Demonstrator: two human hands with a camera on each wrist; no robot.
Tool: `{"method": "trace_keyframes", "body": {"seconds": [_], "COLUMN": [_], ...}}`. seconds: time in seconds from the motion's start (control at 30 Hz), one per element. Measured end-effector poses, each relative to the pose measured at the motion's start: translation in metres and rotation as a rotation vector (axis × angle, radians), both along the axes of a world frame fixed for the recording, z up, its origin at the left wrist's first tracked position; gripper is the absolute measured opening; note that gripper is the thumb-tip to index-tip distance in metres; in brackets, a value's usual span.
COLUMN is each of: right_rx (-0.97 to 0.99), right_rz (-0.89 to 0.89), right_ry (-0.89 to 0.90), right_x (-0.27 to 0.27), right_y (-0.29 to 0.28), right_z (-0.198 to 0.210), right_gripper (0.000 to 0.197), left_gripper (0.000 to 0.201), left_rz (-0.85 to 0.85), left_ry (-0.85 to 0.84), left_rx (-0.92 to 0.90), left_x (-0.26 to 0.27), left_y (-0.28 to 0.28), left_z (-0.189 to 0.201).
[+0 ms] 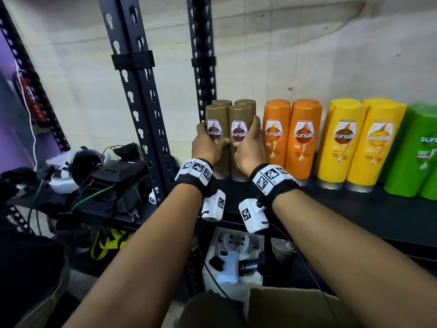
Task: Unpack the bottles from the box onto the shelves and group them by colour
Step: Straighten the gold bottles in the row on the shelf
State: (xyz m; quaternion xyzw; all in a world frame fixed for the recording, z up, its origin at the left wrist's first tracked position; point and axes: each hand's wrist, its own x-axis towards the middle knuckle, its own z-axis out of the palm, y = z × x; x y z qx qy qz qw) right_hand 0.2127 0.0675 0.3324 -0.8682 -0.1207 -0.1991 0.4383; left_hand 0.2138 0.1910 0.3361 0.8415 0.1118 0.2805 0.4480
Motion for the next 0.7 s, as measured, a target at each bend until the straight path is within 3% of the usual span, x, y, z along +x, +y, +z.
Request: {"method": "trace_keyframes", "body": {"seconds": [0.7], "right_rx": [0.114], "right_rz": [0.003], "right_ry": [0.085], "right_x": [0.024], "right_y": [0.01], "right_z": [-0.007], "right_gripper": [0.099], "left_gripper": [0.078], "left_rz": [-0.043], "left_ry": [0.003], "left_rx": [-0.073], "left_x": [0.022], "left_y": [0.013], "left_z": [-0.008]}}
